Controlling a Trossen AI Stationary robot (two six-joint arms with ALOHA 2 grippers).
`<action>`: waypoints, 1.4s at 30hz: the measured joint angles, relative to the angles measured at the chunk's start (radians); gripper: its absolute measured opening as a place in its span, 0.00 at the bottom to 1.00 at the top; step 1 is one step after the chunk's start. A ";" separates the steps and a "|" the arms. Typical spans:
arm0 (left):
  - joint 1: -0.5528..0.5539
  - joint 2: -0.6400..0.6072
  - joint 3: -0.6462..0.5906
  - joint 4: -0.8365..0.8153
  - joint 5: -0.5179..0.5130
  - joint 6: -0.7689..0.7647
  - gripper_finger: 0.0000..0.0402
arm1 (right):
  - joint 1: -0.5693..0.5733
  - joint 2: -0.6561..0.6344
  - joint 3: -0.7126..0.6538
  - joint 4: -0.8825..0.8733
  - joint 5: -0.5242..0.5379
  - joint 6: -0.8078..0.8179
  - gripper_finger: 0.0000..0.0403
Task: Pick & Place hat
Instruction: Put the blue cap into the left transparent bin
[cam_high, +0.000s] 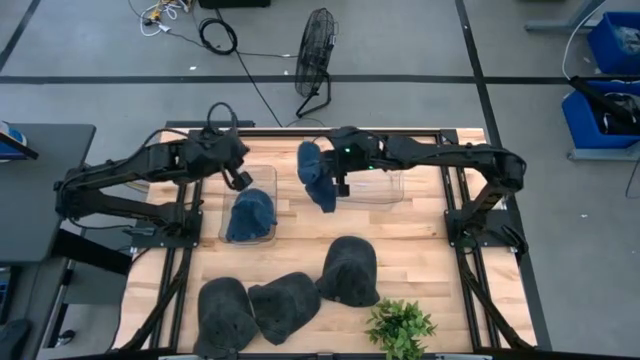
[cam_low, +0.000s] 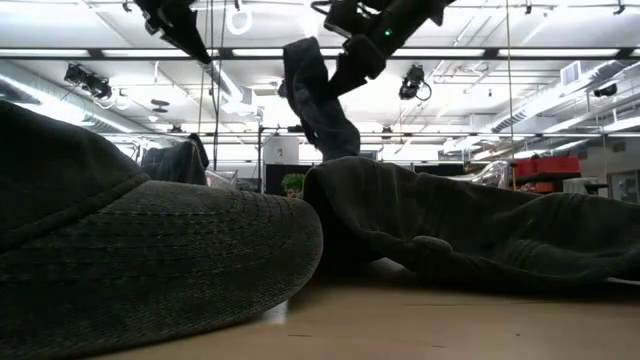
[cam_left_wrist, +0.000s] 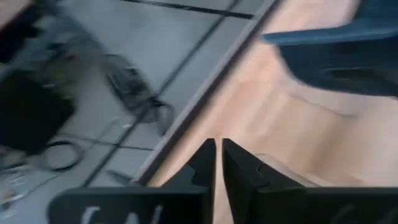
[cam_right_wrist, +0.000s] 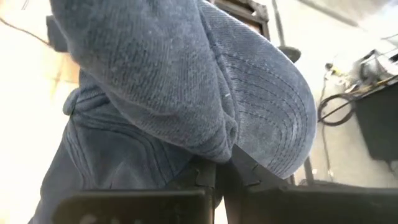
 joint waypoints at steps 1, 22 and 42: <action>-0.002 0.000 0.000 -0.001 0.048 0.005 0.04 | 0.001 0.007 0.017 -0.029 -0.001 0.003 0.02; -0.008 0.244 0.000 0.495 0.308 0.327 0.49 | 0.005 0.031 0.059 -0.180 0.084 0.112 0.02; -0.028 0.282 0.001 0.554 0.391 0.379 0.49 | 0.009 0.031 0.058 -0.045 0.073 0.094 0.02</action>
